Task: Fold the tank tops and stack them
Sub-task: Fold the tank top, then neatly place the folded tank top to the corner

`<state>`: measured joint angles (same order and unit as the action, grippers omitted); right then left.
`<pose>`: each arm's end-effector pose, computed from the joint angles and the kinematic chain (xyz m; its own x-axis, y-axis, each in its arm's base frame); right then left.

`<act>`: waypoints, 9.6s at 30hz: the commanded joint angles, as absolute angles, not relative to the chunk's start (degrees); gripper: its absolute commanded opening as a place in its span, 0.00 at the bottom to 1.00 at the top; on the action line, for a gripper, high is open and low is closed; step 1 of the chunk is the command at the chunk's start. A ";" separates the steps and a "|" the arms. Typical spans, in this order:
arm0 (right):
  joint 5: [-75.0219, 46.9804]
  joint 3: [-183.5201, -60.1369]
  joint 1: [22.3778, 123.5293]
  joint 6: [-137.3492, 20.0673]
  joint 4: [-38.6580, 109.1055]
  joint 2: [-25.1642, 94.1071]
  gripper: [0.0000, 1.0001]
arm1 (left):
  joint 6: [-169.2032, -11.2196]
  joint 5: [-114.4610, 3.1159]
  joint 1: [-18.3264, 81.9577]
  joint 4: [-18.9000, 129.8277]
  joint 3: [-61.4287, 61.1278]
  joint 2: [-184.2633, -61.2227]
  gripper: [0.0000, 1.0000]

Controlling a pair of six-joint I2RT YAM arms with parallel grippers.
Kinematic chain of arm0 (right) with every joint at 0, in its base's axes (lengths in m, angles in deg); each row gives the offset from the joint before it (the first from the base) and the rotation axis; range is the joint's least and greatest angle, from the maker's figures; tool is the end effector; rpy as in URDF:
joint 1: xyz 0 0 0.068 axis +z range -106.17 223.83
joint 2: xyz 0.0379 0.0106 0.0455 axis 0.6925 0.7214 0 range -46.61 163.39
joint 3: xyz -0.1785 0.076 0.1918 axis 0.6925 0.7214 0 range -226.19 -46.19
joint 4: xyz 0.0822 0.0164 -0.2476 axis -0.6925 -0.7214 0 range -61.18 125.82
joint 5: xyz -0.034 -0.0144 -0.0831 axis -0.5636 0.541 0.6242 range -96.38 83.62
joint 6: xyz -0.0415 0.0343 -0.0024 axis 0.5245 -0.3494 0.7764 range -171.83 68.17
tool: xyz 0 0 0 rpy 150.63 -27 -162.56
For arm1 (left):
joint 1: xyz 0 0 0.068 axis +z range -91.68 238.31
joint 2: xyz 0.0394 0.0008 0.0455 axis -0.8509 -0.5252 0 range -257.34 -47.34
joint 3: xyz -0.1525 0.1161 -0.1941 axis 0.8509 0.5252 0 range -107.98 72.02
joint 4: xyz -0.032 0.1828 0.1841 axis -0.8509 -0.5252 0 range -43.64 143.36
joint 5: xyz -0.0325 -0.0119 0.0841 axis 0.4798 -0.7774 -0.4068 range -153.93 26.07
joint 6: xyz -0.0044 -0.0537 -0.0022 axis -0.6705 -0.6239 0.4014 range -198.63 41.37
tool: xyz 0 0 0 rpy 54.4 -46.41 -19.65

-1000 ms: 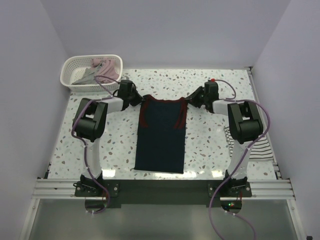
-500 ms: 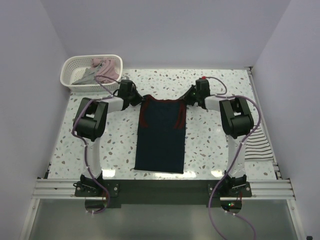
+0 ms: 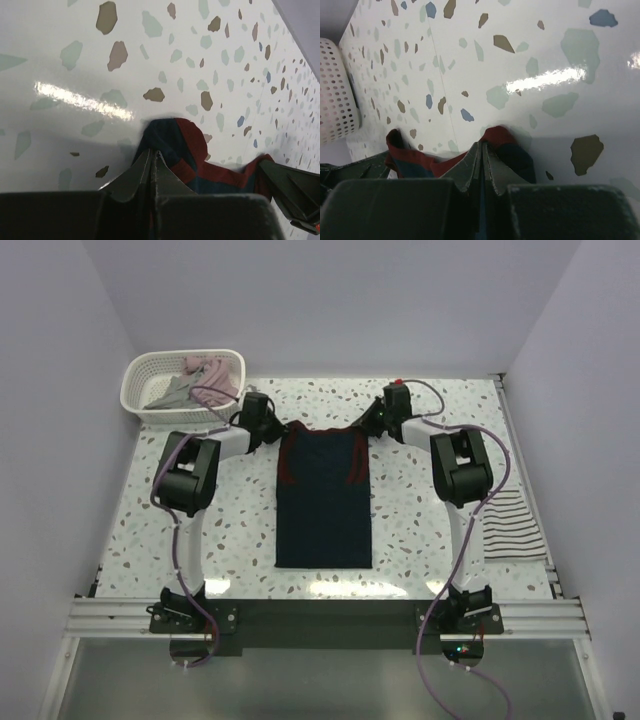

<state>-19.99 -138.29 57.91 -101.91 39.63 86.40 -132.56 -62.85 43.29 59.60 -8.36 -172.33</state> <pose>0.4937 0.1324 0.1260 -0.6964 0.5938 -0.4030 0.1803 0.6883 0.7027 0.4574 -0.1234 0.1324 -0.5741 -0.6827 -0.4521 -0.3236 0.6963 -0.6407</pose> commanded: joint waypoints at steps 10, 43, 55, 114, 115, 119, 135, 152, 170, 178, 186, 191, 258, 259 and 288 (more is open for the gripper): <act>-19.30 -147.00 57.98 -92.88 30.28 84.71 0.18 | -127.60 -64.20 43.81 67.06 -12.36 -168.38 0.24; -4.72 -74.32 83.28 -104.72 11.21 7.71 0.56 | -140.76 -72.28 16.31 33.05 50.57 -94.18 0.51; -0.49 -66.41 91.11 -115.36 16.83 8.06 0.56 | -152.36 -77.38 6.99 32.27 56.11 -96.46 0.49; 35.57 -98.04 122.71 -124.36 -10.96 12.37 0.00 | -162.93 -110.32 -18.16 8.10 29.23 -89.69 0.00; 34.07 -99.35 120.14 -121.64 -9.46 12.28 0.00 | -161.70 -111.82 -17.37 8.36 26.00 -90.48 0.00; 27.12 -103.58 108.53 -108.90 -4.96 15.77 0.00 | -141.64 -107.31 -3.36 20.37 19.91 -96.01 0.00; 1.19 -124.48 74.78 -91.99 6.20 42.06 0.00 | -124.60 -70.97 30.36 49.05 3.49 -127.91 0.00; -1.81 -144.38 61.76 -86.28 5.40 66.78 0.60 | -120.56 -51.71 42.93 63.12 -17.28 -163.54 0.56; 3.11 -121.17 73.44 -94.98 10.33 58.33 0.45 | -120.47 -70.27 42.41 46.85 5.64 -154.04 0.14; 5.57 -118.70 73.36 -93.67 8.23 59.29 0.45 | -122.48 -70.44 35.65 52.21 15.67 -148.43 0.10; 10.48 -127.21 69.32 -89.10 2.26 64.13 0.48 | -134.26 -71.40 17.91 60.99 30.09 -140.15 0.08; 14.18 -134.08 65.28 -86.72 -3.20 64.31 0.61 | -135.59 -71.50 8.40 58.64 28.60 -139.89 0.17; 6.45 -123.71 64.83 -90.94 -24.83 -4.69 0.81 | -126.08 -69.92 -5.14 32.61 -40.75 -177.59 0.00; 6.37 -123.63 64.92 -91.02 -24.91 -4.69 0.81 | -128.53 -69.21 -5.05 33.57 -40.75 -177.59 0.00; 6.54 -123.98 64.92 -89.53 -25.97 -5.56 0.80 | -143.67 -54.09 -6.90 65.40 -63.77 -197.71 0.00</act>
<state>7.36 -123.01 64.86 -90.74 -25.68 -4.81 -142.05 -56.27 -5.82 57.00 -59.02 -197.07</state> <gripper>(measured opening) 0.807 0.063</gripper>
